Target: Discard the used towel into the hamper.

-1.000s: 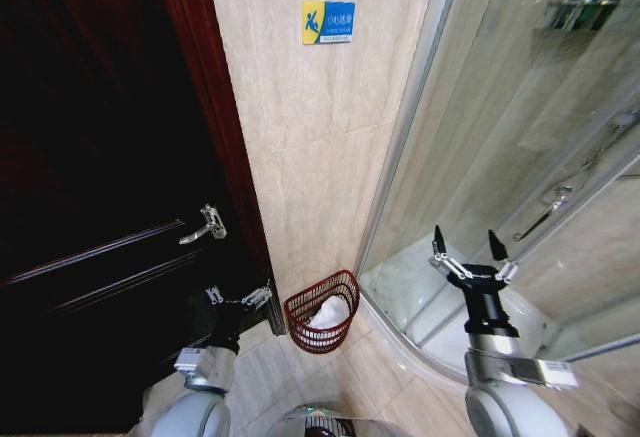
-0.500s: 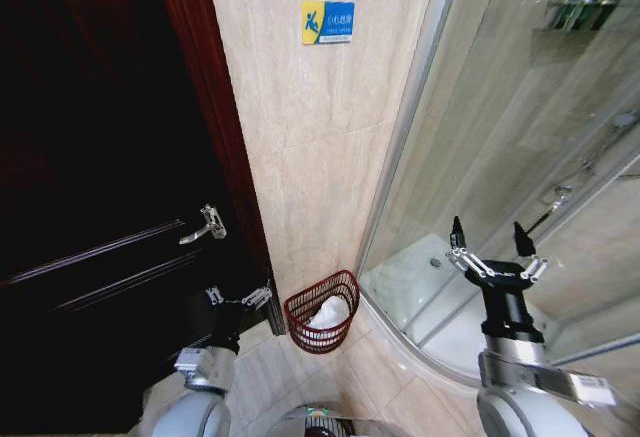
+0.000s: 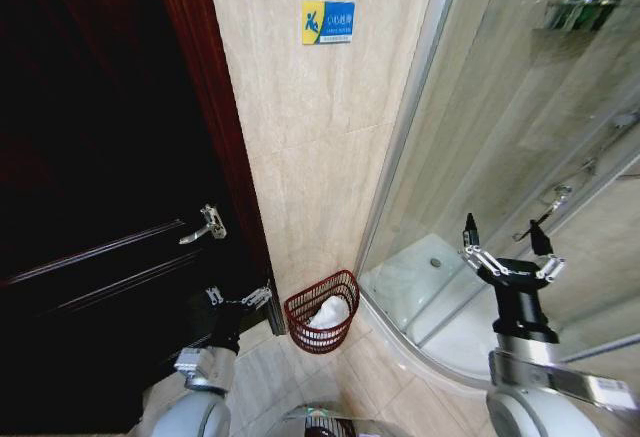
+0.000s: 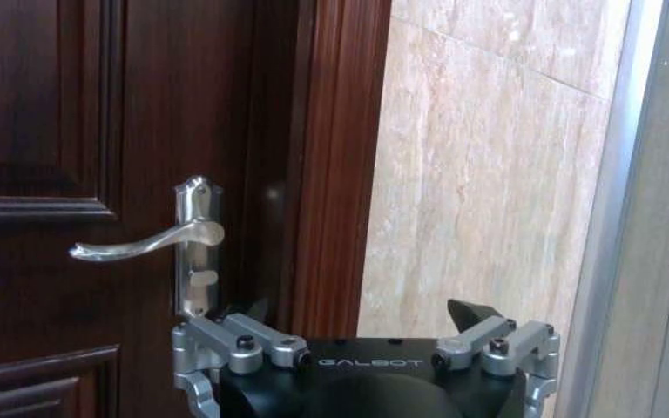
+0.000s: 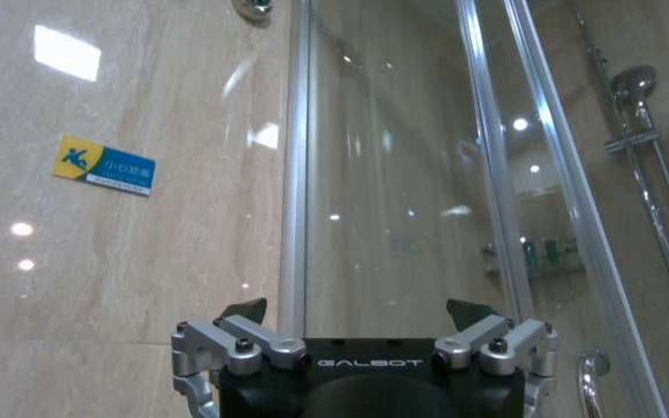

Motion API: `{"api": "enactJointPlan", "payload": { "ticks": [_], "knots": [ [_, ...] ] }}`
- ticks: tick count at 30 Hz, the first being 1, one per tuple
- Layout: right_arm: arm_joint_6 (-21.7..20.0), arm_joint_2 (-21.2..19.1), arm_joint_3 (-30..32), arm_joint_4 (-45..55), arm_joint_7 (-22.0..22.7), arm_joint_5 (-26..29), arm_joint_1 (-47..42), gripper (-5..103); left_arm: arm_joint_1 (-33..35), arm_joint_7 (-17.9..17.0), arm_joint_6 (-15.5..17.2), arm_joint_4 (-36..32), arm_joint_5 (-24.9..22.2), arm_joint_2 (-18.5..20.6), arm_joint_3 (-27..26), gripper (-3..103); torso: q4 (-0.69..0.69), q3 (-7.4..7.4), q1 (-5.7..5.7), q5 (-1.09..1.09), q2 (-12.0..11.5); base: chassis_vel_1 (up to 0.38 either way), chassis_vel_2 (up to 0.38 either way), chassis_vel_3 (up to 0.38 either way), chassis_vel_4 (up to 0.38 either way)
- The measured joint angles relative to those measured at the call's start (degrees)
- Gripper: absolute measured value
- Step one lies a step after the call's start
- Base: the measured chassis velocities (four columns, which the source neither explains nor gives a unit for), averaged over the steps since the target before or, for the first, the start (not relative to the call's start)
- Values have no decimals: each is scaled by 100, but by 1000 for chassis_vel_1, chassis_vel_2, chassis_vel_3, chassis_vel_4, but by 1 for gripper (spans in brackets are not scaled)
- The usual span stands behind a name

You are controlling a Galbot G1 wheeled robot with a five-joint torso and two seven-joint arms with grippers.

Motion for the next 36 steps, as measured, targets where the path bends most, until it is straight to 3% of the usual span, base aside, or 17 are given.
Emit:
{"api": "enactJointPlan", "payload": {
  "ticks": [10, 21, 36],
  "knots": [
    [53, 27, -29, -4, 12, -3, 53, 100, 0, 0, 0, 0, 0, 0, 0, 100, 1, -117, -103, 0, -221, 0, 0, 0, 0],
    [52, 11, -39, -7, 7, -10, 71, 100, 0, 0, 0, 0, 0, 0, 0, 100, 2, -141, -140, 0, -283, 0, 0, 0, 0],
    [74, -35, -88, -9, -5, -38, 94, 100, 0, 0, 0, 0, 0, 0, 0, 100, 3, -38, -55, 0, -90, 0, 0, 0, 0]
  ]
}}
